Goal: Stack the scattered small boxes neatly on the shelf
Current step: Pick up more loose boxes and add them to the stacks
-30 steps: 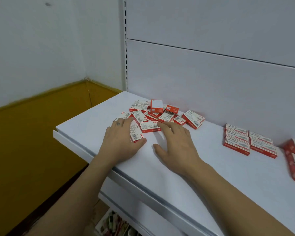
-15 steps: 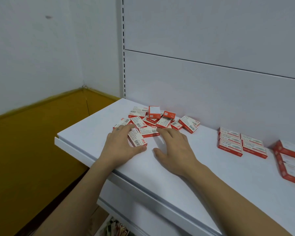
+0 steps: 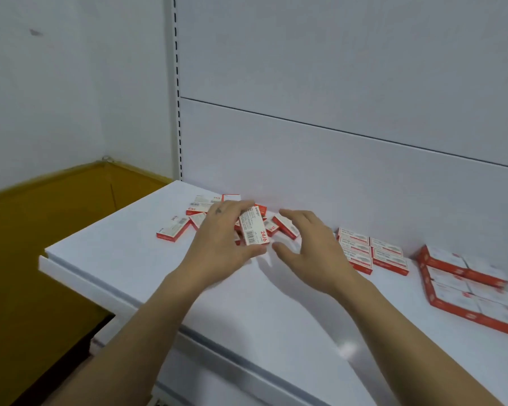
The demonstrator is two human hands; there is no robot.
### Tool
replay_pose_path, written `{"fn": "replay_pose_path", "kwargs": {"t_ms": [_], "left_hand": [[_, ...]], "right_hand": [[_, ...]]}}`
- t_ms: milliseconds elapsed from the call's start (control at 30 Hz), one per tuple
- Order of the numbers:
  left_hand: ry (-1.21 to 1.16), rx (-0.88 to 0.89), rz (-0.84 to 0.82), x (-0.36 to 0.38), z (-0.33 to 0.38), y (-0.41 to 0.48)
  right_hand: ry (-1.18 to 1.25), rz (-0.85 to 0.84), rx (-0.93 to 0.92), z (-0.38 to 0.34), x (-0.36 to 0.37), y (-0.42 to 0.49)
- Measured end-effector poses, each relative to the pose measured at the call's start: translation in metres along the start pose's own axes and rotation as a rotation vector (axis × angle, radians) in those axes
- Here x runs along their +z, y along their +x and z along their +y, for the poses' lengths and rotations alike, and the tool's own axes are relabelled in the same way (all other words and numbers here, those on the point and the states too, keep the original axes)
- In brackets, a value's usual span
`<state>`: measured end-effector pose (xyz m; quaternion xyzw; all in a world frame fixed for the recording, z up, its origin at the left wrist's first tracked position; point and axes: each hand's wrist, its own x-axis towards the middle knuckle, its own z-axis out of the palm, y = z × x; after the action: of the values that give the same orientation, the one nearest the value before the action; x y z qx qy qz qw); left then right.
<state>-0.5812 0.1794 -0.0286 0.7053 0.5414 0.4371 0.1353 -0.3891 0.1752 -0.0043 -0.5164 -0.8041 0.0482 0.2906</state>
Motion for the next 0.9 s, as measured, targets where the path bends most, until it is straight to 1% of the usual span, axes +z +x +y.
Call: {"fn": "replay_pose_path", "kwargs": {"t_ms": [233,333,500,633,733,833,900], "left_hand": [[-0.146,0.154,-0.215,0.073,0.056,0.012],[-0.179,0.232,-0.275,0.1,0.083,0.02],[-0.239,0.32,-0.357,0.139,0.126,0.035],[-0.284,0.327,-0.361,0.163,0.144,0.035],[-0.324,0.265,-0.311,0.172,0.142,0.026],[-0.29,0.265,-0.3,0.172,0.132,0.017],[-0.276,0.27,-0.307,0.167,0.125,0.015]], "right_hand": [[0.105,-0.013,0.223,0.052,-0.047,-0.043],[0.225,0.035,0.346,0.073,-0.07,-0.056],[0.409,0.16,0.526,0.101,-0.103,-0.073],[0.494,0.247,0.624,0.119,-0.118,-0.075],[0.522,0.194,0.654,0.127,-0.122,-0.073],[0.561,0.104,0.634,0.13,-0.115,-0.071],[0.6,0.094,0.617,0.13,-0.105,-0.072]]}}
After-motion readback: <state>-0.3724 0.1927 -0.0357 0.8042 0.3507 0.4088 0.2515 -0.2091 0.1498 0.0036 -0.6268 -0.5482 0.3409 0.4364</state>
